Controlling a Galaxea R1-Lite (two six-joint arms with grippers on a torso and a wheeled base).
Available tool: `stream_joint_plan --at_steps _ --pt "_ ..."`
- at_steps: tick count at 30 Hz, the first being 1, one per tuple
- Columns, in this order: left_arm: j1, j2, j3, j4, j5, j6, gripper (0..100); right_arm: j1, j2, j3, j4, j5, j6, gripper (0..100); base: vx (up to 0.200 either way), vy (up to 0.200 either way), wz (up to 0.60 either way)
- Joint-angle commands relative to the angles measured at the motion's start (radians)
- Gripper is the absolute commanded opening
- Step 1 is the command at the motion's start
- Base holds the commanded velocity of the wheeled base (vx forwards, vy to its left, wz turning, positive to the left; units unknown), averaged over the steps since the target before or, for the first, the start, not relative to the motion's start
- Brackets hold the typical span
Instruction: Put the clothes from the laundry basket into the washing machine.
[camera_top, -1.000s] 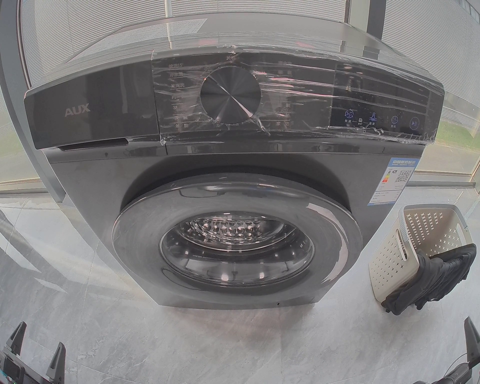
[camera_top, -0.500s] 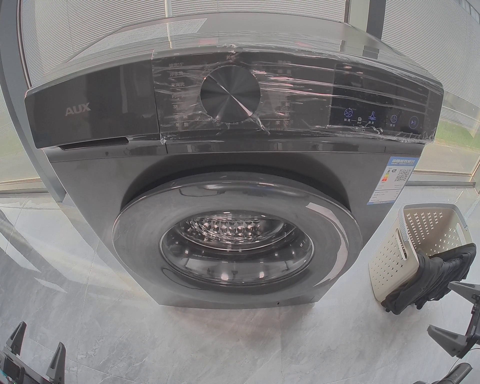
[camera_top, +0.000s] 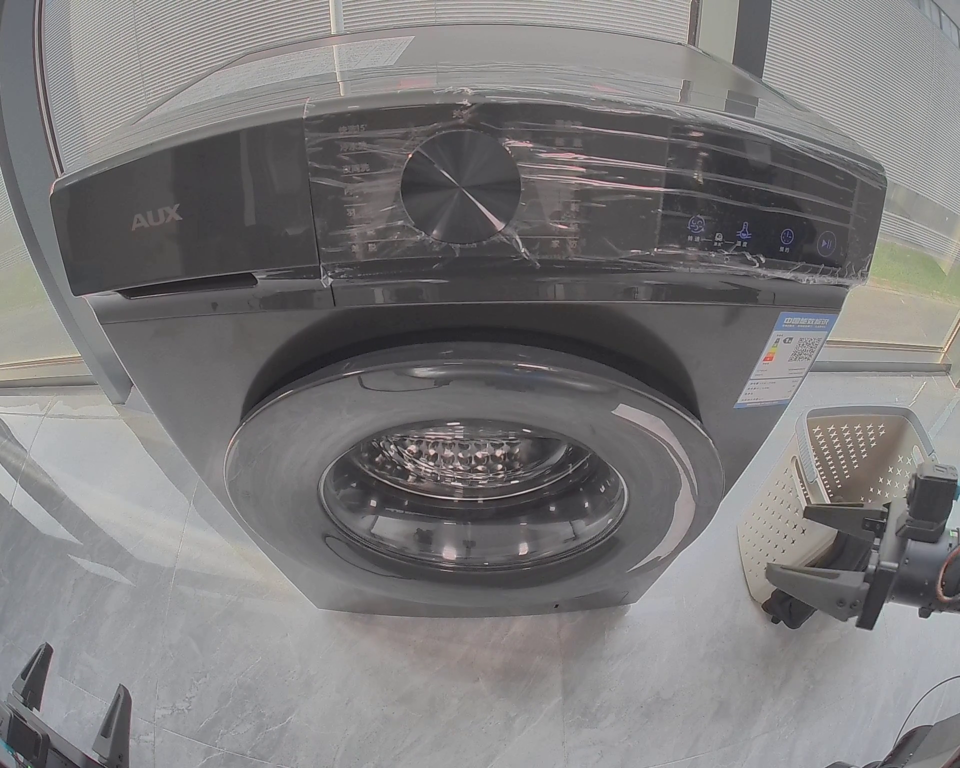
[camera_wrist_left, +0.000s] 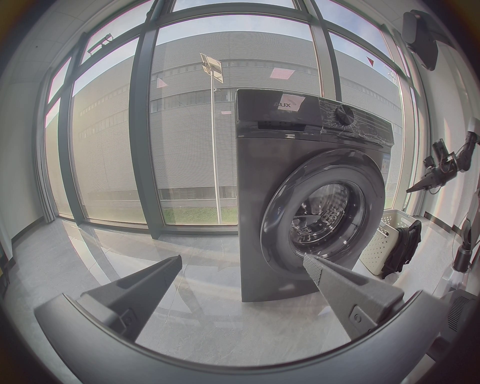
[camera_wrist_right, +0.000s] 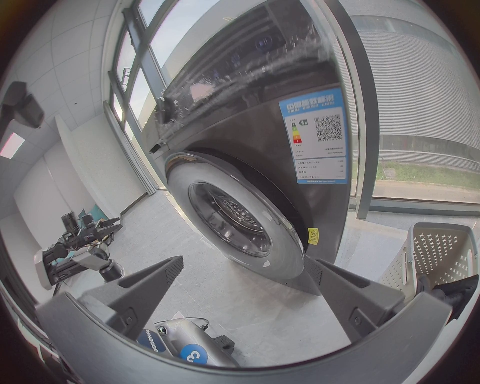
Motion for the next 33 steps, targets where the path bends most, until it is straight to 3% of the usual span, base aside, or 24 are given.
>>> stream_joint_plan --at_steps 1,5,14,17,23,29,33 --pt "-0.001 -0.018 0.016 0.0 0.0 -0.001 100 0.082 0.167 -0.063 -0.039 -0.065 0.028 100 0.0 0.0 0.0" --pt "-0.001 -0.018 0.016 0.0 0.0 -0.001 100 0.086 0.23 -0.113 -0.049 -0.106 0.032 100 0.0 0.0 0.0" --pt "0.0 -0.018 0.016 0.0 0.0 -0.001 100 0.086 0.337 -0.191 -0.062 -0.117 0.041 100 0.0 0.0 0.0" --pt "0.0 -0.018 0.016 0.0 0.0 -0.001 100 0.094 0.389 -0.202 -0.126 -0.148 0.043 100 0.0 0.0 0.0" --pt "0.0 -0.018 0.016 0.0 0.0 -0.001 100 0.141 0.471 -0.188 -0.23 -0.191 0.051 100 0.0 0.0 0.0" --pt "0.0 -0.018 0.016 0.0 0.0 -0.002 100 0.183 0.471 -0.172 -0.24 -0.197 0.077 100 0.0 0.0 0.0" --pt "0.0 -0.018 0.016 0.0 0.0 -0.001 100 0.194 0.385 -0.099 -0.227 -0.203 0.07 100 0.0 0.0 0.0"
